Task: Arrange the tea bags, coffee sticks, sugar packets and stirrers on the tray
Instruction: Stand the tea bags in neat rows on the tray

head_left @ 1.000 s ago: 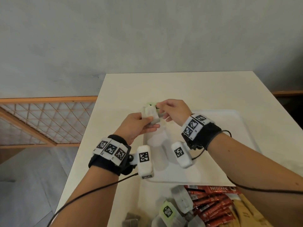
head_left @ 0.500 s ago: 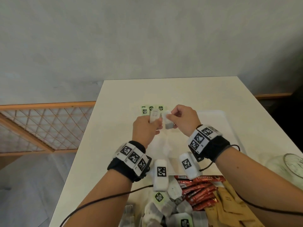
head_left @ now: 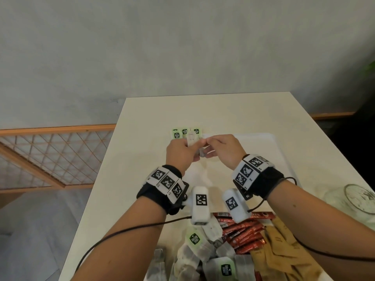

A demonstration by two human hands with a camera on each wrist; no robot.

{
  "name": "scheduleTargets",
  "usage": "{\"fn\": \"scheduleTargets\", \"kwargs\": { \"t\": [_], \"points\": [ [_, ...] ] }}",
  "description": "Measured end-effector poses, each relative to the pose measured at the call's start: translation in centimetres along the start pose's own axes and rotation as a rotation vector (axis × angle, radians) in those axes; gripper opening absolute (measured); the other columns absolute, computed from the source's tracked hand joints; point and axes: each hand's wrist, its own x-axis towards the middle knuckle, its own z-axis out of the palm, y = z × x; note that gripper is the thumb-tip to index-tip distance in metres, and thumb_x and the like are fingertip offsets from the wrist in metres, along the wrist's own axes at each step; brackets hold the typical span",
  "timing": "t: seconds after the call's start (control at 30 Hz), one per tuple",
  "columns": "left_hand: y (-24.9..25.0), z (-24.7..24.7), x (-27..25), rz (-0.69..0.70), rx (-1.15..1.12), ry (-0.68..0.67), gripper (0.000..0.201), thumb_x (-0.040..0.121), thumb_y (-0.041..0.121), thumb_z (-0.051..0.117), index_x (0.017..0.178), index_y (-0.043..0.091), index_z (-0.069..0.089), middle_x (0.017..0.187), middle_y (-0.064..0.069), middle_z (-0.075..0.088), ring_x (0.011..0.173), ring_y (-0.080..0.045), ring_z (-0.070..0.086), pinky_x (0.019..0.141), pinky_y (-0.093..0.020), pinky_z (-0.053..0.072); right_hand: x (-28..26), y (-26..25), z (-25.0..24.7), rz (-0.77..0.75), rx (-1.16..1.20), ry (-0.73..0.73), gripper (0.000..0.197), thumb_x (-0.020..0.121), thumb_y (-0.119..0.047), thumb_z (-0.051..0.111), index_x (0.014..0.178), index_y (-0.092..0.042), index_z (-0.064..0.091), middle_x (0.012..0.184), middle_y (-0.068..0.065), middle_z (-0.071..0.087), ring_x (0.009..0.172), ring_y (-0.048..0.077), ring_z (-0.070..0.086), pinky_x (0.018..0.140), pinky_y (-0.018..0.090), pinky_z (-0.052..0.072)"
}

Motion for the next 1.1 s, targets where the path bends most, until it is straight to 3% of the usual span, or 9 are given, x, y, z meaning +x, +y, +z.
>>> {"fn": "scheduleTargets", "kwargs": {
  "t": [0.07,0.13,0.23,0.4,0.53,0.67,0.87,0.97,1.1],
  "points": [
    [-0.2,-0.3,0.6,-0.008,0.026,0.005,0.027,0.087,0.019,0.074,0.07,0.0,0.063,0.08,-0.02,0.071,0.069,-0.028,0.072,0.066,-0.035,0.062,0.4,-0.1,-0.5,0.048,0.09,-0.039,0.026,0.096,-0.008,0.049,0.092,-0.001,0.074,0.088,0.016,0.073,0.074,0.021,0.069,0.072,0.03,0.059],
    [-0.5,-0.6,1.0,-0.023,0.019,-0.02,0.014,0.088,0.013,0.07,0.083,0.0,0.07,0.089,-0.02,0.073,0.074,-0.029,0.074,0.068,-0.036,0.062,1.1,0.1,-1.0,0.062,0.107,-0.03,0.022,0.094,-0.008,0.053,0.097,0.0,0.073,0.091,0.014,0.072,0.072,0.022,0.067,0.068,0.03,0.059],
    [-1.0,-0.8,1.5,-0.057,0.008,-0.085,0.012,0.089,0.012,0.068,0.093,0.002,0.073,0.094,-0.019,0.074,0.079,-0.03,0.074,0.071,-0.037,0.062,2.6,1.1,-1.6,-0.024,-0.082,0.024,0.018,0.09,-0.016,0.063,0.105,-0.011,0.072,0.088,0.005,0.068,0.068,0.02,0.065,0.065,0.032,0.058],
    [-1.5,-1.9,2.3,-0.081,0.013,-0.126,0.018,0.093,0.013,0.064,0.098,-0.003,0.072,0.093,-0.017,0.074,0.076,-0.026,0.074,0.068,-0.032,0.062,4.8,2.5,-0.7,0.064,-0.164,-0.08,0.008,0.088,-0.017,0.068,0.081,-0.016,0.073,0.077,0.008,0.071,0.07,0.021,0.067,0.071,0.032,0.058],
    [-2.3,-3.8,3.4,-0.15,-0.067,-0.054,0.028,0.103,0.018,0.046,0.105,0.001,0.068,0.092,-0.014,0.072,0.073,-0.023,0.072,0.068,-0.032,0.061,6.5,3.5,0.7,0.146,-0.269,-0.064,0.009,0.087,-0.013,0.067,0.083,-0.007,0.073,0.073,0.011,0.07,0.065,0.019,0.064,0.071,0.032,0.059],
    [-2.4,-5.6,4.6,-0.194,-0.114,0.0,0.033,0.102,0.02,0.039,0.113,0.006,0.067,0.103,-0.011,0.07,0.086,-0.023,0.066,0.074,-0.035,0.059,8.7,3.0,1.8,0.117,-0.334,0.026,0.011,0.09,-0.012,0.064,0.082,-0.011,0.073,0.078,0.016,0.072,0.06,0.018,0.061,0.067,0.032,0.06],
    [-2.8,-6.8,5.7,-0.167,-0.039,0.071,0.028,0.101,0.025,0.044,0.101,0.018,0.07,0.102,-0.003,0.066,0.094,-0.019,0.061,0.076,-0.034,0.059,11.4,2.6,3.2,0.072,-0.364,0.079,0.015,0.088,-0.016,0.068,0.081,-0.005,0.076,0.074,0.014,0.073,0.066,0.025,0.068,0.073,0.043,0.06],
    [-3.1,-6.9,5.7,-0.165,-0.027,0.078,0.027,0.102,0.026,0.046,0.098,0.015,0.07,0.096,-0.001,0.067,0.093,-0.019,0.063,0.074,-0.034,0.059,12.1,2.7,3.6,0.077,-0.356,0.073,0.016,0.087,-0.014,0.068,0.082,-0.002,0.076,0.074,0.011,0.072,0.067,0.021,0.067,0.077,0.042,0.06],
    [-3.3,-6.9,5.2,-0.136,0.009,0.074,0.024,0.101,0.023,0.052,0.088,0.009,0.066,0.092,-0.012,0.067,0.089,-0.023,0.067,0.071,-0.033,0.059,12.1,2.4,3.5,0.056,-0.421,0.067,0.017,0.088,-0.018,0.067,0.09,-0.004,0.076,0.08,0.002,0.069,0.071,0.016,0.061,0.077,0.034,0.058]
  ]
}}
